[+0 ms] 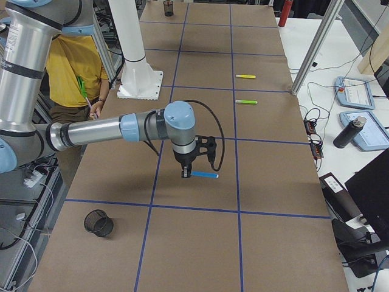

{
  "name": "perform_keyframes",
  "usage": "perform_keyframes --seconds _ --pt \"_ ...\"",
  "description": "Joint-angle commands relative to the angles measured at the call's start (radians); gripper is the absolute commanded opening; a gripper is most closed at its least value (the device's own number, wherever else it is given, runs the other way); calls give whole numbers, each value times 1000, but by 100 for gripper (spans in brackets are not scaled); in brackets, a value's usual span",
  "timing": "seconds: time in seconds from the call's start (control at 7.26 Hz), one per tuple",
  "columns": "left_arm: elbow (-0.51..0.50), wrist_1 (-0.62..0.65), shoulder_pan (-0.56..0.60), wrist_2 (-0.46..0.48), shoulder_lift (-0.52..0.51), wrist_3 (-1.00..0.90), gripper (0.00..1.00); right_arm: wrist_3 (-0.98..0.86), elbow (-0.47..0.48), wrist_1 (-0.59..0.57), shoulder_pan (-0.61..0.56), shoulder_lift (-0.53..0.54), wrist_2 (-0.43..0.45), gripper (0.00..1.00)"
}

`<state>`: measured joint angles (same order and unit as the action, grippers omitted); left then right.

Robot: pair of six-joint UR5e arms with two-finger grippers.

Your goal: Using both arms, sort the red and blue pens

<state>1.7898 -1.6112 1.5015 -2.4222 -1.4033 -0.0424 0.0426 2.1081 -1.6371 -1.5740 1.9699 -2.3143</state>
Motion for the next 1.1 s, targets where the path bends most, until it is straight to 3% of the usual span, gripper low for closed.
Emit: perform_keyframes --seconds 0.0,0.14,0.41,0.55,0.96 --pt "5 1 -1 -6 -5 -1 100 -104 35 3 -119 235 -43 0" --pt "7 1 -1 -6 -8 -1 100 -110 30 2 -195 341 -138 0" --pt "14 1 -1 -6 -8 -1 100 -109 20 -73 -378 450 -201 0" --pt "16 1 -1 -6 -8 -2 100 -110 20 -174 -506 467 -201 0" --pt "36 1 -9 -6 -8 -2 100 -110 36 -638 -876 396 -188 0"
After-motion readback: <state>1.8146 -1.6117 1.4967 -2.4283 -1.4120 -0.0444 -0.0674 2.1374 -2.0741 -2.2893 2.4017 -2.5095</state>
